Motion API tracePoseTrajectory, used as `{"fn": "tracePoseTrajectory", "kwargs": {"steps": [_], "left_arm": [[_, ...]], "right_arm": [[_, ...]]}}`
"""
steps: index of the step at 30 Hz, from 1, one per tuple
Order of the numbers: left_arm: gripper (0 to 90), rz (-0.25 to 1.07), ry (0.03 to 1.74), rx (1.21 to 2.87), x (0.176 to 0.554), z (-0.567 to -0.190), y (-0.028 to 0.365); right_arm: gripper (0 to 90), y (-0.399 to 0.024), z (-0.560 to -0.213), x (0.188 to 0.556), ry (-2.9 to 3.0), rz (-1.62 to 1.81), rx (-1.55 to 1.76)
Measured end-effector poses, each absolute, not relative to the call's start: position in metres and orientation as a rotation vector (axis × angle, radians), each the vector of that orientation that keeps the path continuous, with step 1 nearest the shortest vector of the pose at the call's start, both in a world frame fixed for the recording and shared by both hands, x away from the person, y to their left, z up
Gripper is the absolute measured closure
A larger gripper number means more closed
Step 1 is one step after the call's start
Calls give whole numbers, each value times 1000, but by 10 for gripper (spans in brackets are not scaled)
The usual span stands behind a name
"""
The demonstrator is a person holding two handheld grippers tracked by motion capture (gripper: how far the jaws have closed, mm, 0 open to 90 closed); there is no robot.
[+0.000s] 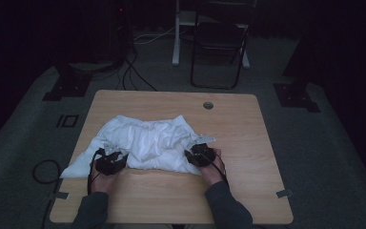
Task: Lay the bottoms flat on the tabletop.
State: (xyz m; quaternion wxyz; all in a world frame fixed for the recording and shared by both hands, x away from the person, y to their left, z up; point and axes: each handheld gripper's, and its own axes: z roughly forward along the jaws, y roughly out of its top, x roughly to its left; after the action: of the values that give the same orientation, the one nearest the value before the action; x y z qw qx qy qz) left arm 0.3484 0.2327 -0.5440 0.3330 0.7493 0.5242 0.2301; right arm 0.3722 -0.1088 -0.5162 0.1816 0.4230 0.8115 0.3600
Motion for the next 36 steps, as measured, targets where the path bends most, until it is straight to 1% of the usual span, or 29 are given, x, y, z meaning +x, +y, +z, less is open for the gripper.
{"fn": "tracePoseTrajectory", "kwargs": {"steps": [7,10,12,17,20,21,24,27,32,34,35,36], "left_arm": [[614,575,1314,1993,366,-543,199],[614,570,1290,2013,366,-543,189],[614,557,1291,2019,365,-542,188],[613,551,1277,2026,359,-542,190],[613,555,1278,2015,358,-543,190],[613,557,1277,2015,358,-543,190],[601,563,1279,2009,357,-543,191],[592,567,1281,2000,357,-544,191],[575,571,1288,2002,356,-544,191],[523,583,1312,2023,357,-537,189],[518,591,1305,2024,356,-534,189],[506,599,1296,2019,355,-530,189]], "right_arm": [[782,-146,-507,388,2188,929,1262],[826,-163,-502,388,2160,935,1271],[835,-171,-499,383,2159,959,1266],[841,-185,-490,352,2134,1027,1162],[841,-189,-487,342,2127,1063,1139],[840,-193,-486,327,2124,1082,1102],[840,-197,-494,311,2142,1080,1074],[839,-198,-508,297,2185,1029,1045],[838,-200,-530,290,2247,992,1079],[831,-198,-535,291,2275,971,1089],[816,-198,-533,291,2271,973,1088],[772,-198,-530,291,2266,981,1084]]}}
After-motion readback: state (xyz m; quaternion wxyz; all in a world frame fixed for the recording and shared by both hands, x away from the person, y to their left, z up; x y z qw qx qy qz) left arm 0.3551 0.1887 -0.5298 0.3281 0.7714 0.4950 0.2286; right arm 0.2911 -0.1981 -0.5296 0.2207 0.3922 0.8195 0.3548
